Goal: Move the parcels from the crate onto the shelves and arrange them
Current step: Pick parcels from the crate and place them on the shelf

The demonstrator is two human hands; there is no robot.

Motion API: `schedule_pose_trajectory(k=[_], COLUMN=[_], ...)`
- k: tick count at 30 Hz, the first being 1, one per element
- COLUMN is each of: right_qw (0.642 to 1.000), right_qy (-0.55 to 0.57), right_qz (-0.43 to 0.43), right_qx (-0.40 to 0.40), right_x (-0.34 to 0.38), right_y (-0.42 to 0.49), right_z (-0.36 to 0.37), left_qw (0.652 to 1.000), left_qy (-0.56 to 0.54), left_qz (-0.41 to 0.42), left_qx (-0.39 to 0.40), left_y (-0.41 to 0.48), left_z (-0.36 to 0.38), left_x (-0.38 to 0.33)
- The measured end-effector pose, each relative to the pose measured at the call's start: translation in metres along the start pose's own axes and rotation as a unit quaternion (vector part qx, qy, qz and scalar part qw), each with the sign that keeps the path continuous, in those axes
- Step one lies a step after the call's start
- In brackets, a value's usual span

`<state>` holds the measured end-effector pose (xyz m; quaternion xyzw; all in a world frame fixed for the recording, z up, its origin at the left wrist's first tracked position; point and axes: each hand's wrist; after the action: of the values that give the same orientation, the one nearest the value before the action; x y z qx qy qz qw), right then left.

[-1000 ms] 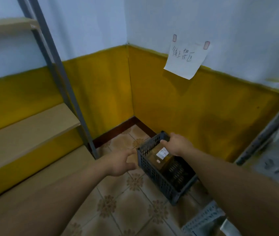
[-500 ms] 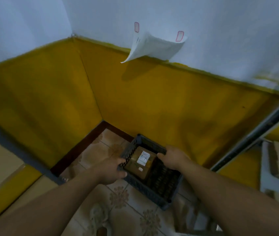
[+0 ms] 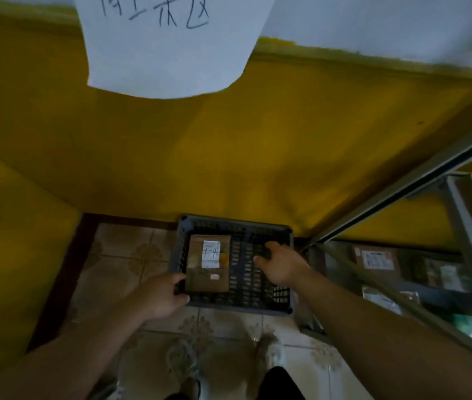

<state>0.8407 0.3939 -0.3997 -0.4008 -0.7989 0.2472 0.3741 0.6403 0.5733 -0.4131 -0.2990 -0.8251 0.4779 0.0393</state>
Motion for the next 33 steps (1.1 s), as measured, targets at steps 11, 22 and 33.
schedule_pose_trajectory(k=[11,22,33], right_qw=[0.992,0.986,0.967], right_qy=[0.12,0.165,0.235], right_qz=[-0.03,0.029,0.084], right_qx=[0.019,0.007,-0.053], right_x=[-0.041,-0.106,-0.139], right_y=[0.21,0.425,0.454], right_z=[0.07,0.23,0.271], left_qw=[0.989,0.962,0.95], left_qy=[-0.112,-0.197,-0.287], left_qz=[-0.096,-0.175,-0.092], left_qx=[0.008,-0.069,-0.082], left_y=[0.219,0.404,0.423], left_z=[0.083,0.189,0.23], left_x=[0.034,0.075,0.081])
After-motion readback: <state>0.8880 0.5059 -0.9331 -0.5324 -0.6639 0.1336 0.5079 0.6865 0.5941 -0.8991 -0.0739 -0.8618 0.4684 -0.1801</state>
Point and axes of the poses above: each hand's wrist, its own y-axis towards the middle knuckle, its own z-axis out of the palm, x = y × z, and after that the axes turned 8 degrees about -z, right-handed
